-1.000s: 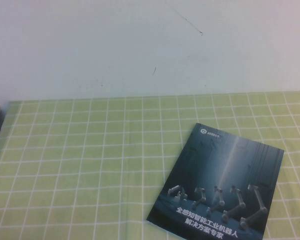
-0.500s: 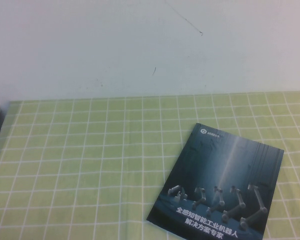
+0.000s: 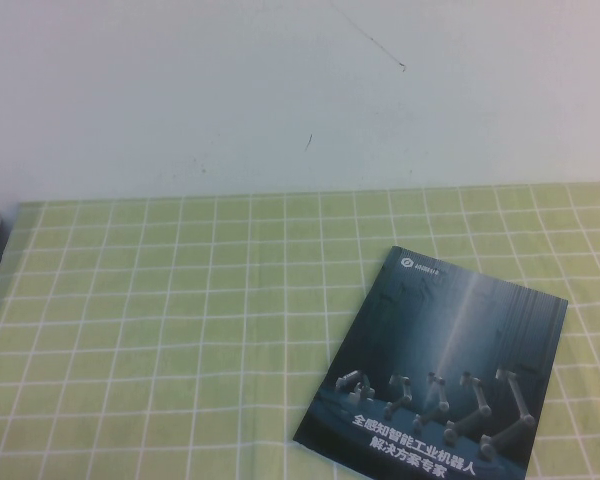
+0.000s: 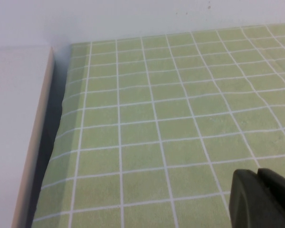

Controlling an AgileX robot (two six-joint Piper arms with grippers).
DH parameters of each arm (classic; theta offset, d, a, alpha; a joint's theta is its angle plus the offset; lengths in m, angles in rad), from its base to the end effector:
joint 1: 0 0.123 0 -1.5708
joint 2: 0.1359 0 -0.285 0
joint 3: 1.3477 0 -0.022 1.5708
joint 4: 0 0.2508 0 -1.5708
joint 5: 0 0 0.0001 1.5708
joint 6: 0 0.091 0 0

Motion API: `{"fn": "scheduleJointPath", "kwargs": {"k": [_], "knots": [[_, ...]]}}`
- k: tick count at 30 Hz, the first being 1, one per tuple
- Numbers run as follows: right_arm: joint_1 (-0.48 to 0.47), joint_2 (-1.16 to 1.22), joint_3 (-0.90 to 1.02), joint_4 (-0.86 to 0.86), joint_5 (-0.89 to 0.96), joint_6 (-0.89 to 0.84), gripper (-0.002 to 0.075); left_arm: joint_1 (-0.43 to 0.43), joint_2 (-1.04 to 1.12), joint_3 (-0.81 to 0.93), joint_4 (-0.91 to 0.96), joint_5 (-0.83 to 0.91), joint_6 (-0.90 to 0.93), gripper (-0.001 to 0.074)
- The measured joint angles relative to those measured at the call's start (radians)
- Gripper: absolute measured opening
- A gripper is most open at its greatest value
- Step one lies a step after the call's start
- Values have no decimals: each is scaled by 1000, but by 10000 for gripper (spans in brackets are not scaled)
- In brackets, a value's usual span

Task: Close book
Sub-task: 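Close the open booklet and leave it lying on the table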

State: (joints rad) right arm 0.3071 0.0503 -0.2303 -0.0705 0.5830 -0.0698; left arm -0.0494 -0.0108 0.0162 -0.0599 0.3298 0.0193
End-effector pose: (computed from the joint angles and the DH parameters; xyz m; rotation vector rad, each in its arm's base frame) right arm 0.0415 0.0095 0.2350 -0.3817 1.8471 0.0856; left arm 0.0534 -0.0044 0.1786 0.0247 1.8187 -0.0791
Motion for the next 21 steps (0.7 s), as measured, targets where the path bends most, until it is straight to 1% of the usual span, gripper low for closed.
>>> {"fn": "scheduleJointPath", "kwargs": {"k": [21], "knots": [[0,0,0,0,0,0,-3,-11,-2,0,-6,0,23,-4]]}}
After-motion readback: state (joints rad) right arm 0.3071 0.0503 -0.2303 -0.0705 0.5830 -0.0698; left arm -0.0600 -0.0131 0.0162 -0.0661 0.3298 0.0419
